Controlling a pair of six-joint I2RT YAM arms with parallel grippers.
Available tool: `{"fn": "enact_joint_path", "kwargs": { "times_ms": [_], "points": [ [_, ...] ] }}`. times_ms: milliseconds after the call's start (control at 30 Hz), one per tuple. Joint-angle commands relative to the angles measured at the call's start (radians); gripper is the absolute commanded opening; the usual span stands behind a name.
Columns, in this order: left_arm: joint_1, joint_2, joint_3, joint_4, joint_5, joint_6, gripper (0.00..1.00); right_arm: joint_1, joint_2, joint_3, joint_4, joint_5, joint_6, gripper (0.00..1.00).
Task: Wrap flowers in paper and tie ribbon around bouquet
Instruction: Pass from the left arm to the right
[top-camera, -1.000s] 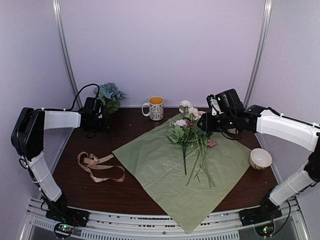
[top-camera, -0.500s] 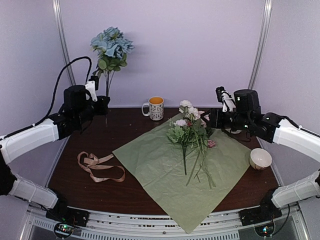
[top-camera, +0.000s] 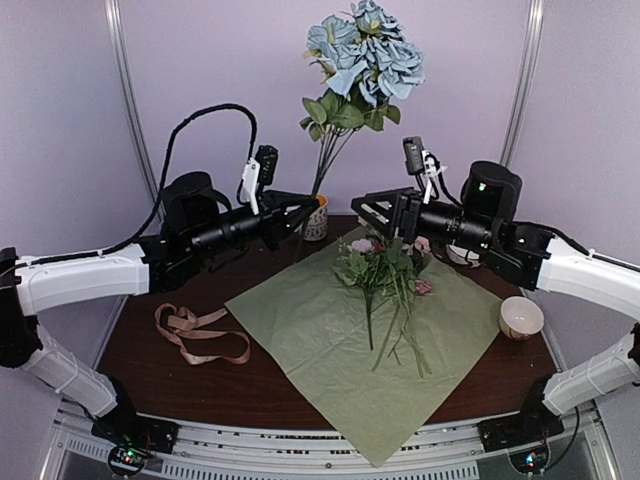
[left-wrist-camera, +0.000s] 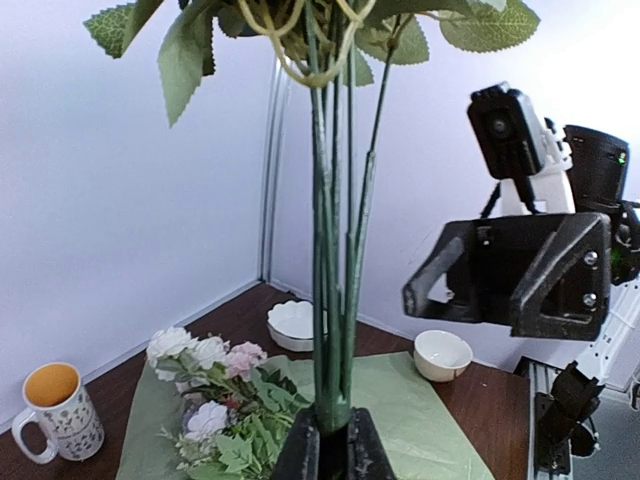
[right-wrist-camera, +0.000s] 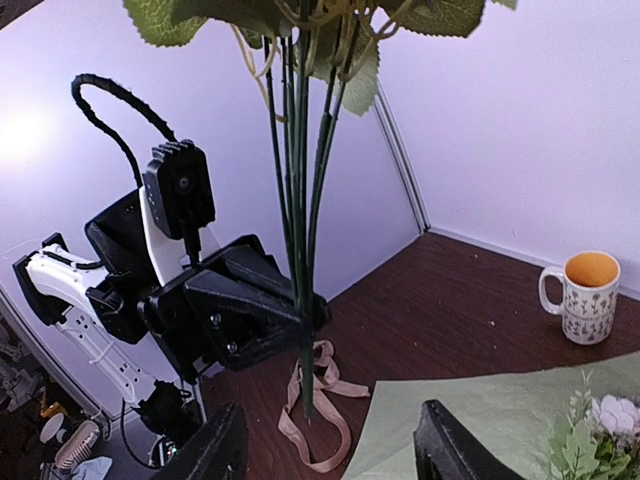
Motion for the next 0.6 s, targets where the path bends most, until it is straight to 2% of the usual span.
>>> {"fn": "enact_joint_path", "kwargs": {
  "times_ms": [0, 300, 367, 433, 500, 567],
  "points": [
    [-0.021, 0.031, 0.057, 0.139, 0.095, -0.015, 0.00, 0.013, 0.051, 0.049, 0.146, -0.080, 0.027, 0.64],
    [-0.064, 0.125, 0.096, 0.124, 0.187, -0.023, 0.00, 0.015, 0.133, 0.112, 0.157, -0.045, 0.053, 0.64],
    [-0.066, 0.134, 0.084, 0.153, 0.216, -0.043, 0.00, 0.014, 0.136, 0.112, 0.153, -0.025, 0.049, 0.53],
    [-0.067, 0.135, 0.074, 0.164, 0.224, -0.051, 0.00, 0.014, 0.133, 0.108, 0.132, 0.004, 0.045, 0.25],
    [-0.068, 0.135, 0.072, 0.158, 0.222, -0.050, 0.00, 0.012, 0.122, 0.101, 0.098, 0.059, 0.043, 0.03],
    [-0.068, 0.131, 0.072, 0.135, 0.212, -0.043, 0.00, 0.005, 0.105, 0.087, 0.055, 0.121, 0.051, 0.00]
  ]
}}
